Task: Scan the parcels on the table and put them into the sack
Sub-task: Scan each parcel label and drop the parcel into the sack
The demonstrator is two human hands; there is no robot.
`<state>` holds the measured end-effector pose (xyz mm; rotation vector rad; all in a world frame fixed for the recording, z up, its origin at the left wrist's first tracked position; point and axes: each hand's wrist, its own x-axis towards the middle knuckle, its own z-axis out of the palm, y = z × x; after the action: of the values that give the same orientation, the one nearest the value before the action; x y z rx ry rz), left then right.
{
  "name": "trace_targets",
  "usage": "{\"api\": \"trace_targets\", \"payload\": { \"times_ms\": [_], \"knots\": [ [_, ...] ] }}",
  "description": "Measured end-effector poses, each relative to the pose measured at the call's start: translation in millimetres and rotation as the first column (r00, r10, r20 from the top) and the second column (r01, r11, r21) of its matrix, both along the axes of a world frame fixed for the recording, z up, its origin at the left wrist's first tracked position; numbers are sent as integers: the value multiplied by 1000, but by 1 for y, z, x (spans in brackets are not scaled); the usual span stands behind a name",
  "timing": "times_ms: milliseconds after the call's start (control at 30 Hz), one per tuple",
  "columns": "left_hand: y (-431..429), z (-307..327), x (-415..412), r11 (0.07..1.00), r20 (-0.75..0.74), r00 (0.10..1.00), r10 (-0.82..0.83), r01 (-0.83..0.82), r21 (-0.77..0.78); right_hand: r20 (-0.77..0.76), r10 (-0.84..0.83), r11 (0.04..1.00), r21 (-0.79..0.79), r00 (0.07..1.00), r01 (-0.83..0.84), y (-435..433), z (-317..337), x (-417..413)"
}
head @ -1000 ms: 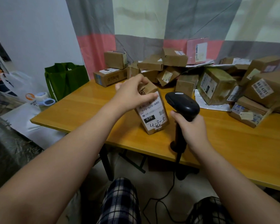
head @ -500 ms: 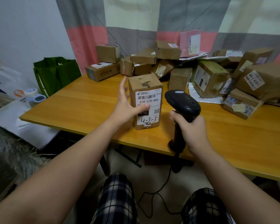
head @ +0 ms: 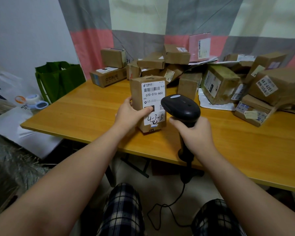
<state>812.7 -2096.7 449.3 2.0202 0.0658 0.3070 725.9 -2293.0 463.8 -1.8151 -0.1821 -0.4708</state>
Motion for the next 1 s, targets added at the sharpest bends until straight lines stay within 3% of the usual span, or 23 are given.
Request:
{"api": "trace_targets", "payload": {
  "times_ms": [733, 1000],
  "knots": [
    [-6, 4, -4, 999, 1, 999, 42, -42, 0, 34, 29, 999, 36, 999, -30, 6, 4, -9],
    [-1, 6, -18, 994, 45, 997, 65, -69, 89, 45, 117, 989, 88, 992, -121, 12, 3, -15]
  ]
}}
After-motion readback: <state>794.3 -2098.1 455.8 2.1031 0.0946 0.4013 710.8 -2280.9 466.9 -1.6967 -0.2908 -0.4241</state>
